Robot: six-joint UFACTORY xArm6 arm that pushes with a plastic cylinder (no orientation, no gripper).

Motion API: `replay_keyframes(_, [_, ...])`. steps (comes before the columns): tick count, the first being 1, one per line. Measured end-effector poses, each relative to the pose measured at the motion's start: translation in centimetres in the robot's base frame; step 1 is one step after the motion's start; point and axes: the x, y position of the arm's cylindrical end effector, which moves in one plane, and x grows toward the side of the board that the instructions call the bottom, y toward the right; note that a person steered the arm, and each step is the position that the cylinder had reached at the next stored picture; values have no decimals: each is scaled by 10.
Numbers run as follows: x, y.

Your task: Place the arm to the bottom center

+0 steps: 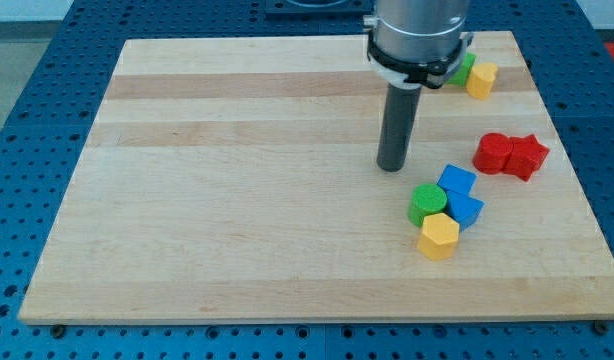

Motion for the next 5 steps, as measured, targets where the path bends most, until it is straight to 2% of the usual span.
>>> replay_keyframes(2, [30, -1])
replay_keyframes(4, [55, -40])
replay_keyframes(5, [98, -71])
